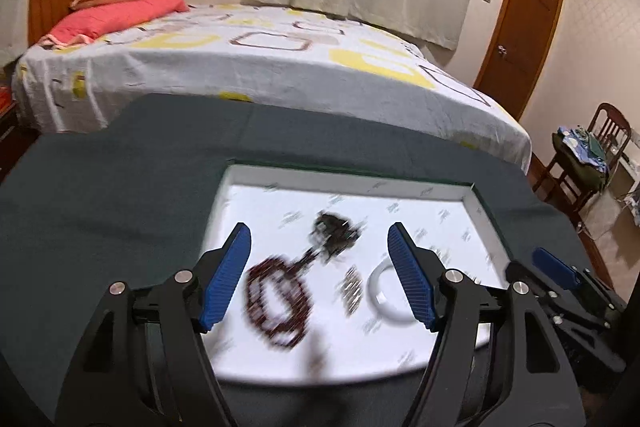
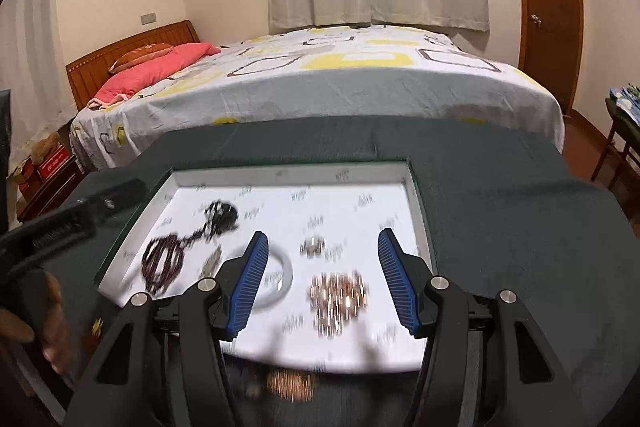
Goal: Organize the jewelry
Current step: 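Grasp the gold chain necklace with the right tool while the left tool grasps the red tassel charm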
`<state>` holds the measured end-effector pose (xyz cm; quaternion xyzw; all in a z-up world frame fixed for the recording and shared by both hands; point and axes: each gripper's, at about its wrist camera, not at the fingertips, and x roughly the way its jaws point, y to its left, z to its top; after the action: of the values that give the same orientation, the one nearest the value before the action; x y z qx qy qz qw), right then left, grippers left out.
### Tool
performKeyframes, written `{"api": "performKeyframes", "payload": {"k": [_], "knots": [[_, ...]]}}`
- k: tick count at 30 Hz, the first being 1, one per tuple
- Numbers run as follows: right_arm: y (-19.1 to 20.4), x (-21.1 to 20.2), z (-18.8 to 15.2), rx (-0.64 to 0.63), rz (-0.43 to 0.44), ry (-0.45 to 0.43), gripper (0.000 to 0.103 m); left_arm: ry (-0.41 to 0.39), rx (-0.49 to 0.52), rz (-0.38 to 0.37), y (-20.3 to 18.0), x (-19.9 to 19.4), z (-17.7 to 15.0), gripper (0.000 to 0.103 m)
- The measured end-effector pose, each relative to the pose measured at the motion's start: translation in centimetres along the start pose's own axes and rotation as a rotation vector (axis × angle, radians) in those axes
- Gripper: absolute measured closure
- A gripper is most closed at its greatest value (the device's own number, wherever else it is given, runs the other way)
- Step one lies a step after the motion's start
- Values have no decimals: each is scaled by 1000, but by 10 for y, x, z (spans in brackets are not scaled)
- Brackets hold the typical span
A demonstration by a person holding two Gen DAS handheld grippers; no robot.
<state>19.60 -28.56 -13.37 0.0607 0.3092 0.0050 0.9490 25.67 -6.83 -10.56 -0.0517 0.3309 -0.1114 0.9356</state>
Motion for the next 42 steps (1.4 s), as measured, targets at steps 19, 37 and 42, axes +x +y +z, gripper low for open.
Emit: {"api": "performKeyframes", "payload": {"k": [19, 37, 42], "knots": [[12, 10, -70, -7, 14, 192, 62, 73, -36, 166, 62, -61, -77, 34], [16, 12, -67, -35, 2, 180, 90, 88, -39, 172, 66, -59, -83, 34], [6, -3, -65, -30, -22, 145, 91, 101, -35, 151, 61, -57, -87, 34]]}}
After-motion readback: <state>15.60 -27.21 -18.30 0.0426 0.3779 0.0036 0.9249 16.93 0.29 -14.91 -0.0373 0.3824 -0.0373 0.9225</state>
